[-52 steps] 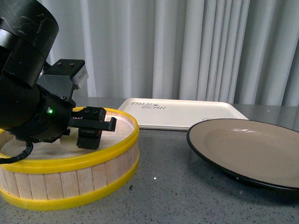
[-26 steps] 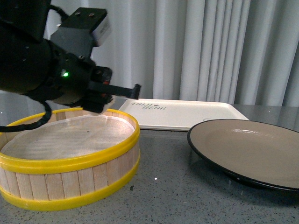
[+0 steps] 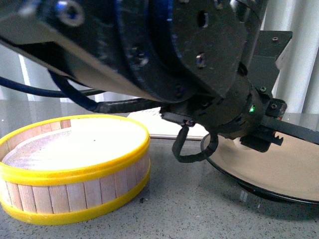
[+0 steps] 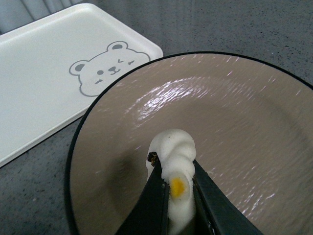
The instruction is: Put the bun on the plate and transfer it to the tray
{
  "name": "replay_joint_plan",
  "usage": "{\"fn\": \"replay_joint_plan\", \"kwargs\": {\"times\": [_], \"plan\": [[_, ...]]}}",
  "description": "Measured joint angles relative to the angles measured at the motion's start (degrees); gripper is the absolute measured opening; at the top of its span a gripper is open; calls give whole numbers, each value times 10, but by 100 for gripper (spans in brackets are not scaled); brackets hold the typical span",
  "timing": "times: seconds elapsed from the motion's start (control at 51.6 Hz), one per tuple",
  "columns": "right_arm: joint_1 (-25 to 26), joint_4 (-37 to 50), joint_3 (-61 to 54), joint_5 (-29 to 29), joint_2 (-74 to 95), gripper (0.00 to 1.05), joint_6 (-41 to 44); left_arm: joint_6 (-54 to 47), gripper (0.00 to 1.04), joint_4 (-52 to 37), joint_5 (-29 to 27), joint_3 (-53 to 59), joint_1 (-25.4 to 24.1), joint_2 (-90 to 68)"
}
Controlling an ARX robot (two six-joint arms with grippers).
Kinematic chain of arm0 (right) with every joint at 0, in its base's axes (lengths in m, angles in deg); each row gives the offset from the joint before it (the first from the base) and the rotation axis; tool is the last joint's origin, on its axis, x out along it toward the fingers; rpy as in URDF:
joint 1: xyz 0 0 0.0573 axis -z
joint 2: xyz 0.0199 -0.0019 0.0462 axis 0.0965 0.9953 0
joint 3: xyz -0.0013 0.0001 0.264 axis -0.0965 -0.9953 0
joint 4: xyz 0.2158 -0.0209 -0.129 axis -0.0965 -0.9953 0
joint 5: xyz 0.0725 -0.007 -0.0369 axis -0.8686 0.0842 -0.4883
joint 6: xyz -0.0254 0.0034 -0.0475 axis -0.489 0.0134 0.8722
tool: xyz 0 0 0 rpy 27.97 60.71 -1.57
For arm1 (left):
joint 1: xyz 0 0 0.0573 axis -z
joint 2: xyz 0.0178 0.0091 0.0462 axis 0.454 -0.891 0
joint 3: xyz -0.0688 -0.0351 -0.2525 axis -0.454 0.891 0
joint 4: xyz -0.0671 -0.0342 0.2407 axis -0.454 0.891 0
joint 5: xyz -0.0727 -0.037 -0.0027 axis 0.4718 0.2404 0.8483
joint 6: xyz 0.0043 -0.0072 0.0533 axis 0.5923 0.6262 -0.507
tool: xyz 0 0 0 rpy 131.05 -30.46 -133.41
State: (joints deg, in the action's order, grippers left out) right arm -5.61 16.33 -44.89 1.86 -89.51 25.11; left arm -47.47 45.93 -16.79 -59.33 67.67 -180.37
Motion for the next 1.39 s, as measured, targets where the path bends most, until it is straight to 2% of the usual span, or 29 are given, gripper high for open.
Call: {"fn": "replay_joint_plan", "kwargs": {"times": [0.213, 0.678, 0.755, 1.104, 1.297, 1.394], "plan": [[0, 0, 0, 0, 0, 96, 0, -3, 6, 30, 16, -61, 14, -40], [0, 0, 0, 0, 0, 96, 0, 4, 6, 87, 2, -142, 32, -115], [0, 0, 0, 0, 0, 96, 0, 14, 20, 92, 0, -144, 32, -119], [0, 0, 0, 0, 0, 96, 0, 41, 63, 92, 2, -144, 33, -120], [0, 0, 0, 0, 0, 96, 0, 47, 98, 87, 0, -143, 32, -115], [0, 0, 0, 0, 0, 96, 0, 50, 98, 87, 2, -143, 31, -110]]}}
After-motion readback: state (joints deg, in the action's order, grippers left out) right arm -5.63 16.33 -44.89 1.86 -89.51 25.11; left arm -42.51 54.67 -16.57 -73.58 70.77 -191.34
